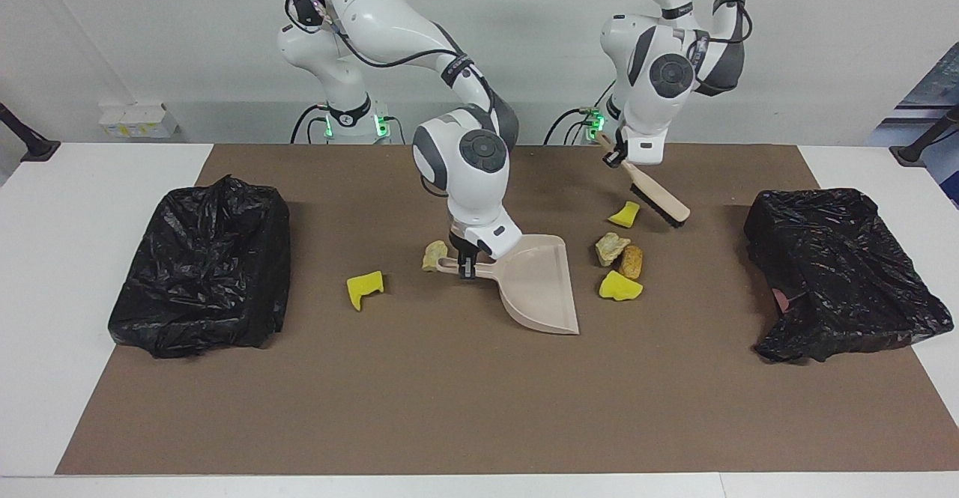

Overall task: Sweep and dump trash in bin
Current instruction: 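Sweep the bread and sponge pieces into the dustpan with the left gripper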

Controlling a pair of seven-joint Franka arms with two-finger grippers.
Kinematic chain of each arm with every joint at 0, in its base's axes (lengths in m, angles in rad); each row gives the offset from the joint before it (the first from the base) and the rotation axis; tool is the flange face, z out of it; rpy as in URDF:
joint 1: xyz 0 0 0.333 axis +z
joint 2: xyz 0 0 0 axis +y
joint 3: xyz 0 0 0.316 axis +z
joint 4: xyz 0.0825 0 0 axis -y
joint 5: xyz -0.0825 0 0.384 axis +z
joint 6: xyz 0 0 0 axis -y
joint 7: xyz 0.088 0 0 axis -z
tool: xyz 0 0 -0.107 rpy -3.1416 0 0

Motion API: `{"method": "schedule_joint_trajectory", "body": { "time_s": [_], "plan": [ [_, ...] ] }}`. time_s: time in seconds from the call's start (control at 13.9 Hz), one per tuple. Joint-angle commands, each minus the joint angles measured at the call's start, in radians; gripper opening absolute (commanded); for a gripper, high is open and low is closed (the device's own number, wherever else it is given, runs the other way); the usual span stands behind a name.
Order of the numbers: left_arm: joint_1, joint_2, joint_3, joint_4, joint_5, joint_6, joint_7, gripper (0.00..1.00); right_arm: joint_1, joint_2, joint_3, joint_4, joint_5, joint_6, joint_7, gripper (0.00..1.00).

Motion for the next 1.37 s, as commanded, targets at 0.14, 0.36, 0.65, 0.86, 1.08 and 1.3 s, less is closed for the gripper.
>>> {"method": "schedule_joint_trajectory", "body": {
  "time_s": [0.14,0.36,0.65,0.86,1.08,1.3],
  "plan": [
    [-0.107,0.000,0.015,-0.060,-0.061,0.129,-0.125,0.00,0.009,-0.039,0.006,-0.058,-0.025,0.019,-0.036,0.00],
    [-0.071,0.075,0.020,-0.016,-0.066,0.309,-0.110,0.00,0.007,-0.039,0.006,-0.058,-0.025,0.024,-0.036,0.00],
    [0.006,0.195,0.021,0.147,-0.088,0.295,0.111,0.00,0.007,-0.039,0.006,-0.057,-0.026,0.024,-0.036,0.00],
    [0.032,0.201,0.023,0.187,-0.086,0.239,0.214,0.00,0.009,-0.039,0.006,-0.057,-0.026,0.023,-0.036,0.00],
    [0.099,0.182,0.023,0.211,-0.080,0.157,0.362,0.00,0.009,-0.038,0.006,-0.052,-0.026,0.019,-0.036,0.00],
    [0.168,0.170,0.023,0.188,-0.080,0.166,0.458,0.00,0.004,-0.036,0.006,-0.052,-0.026,0.023,-0.036,0.00]
  ]
}}
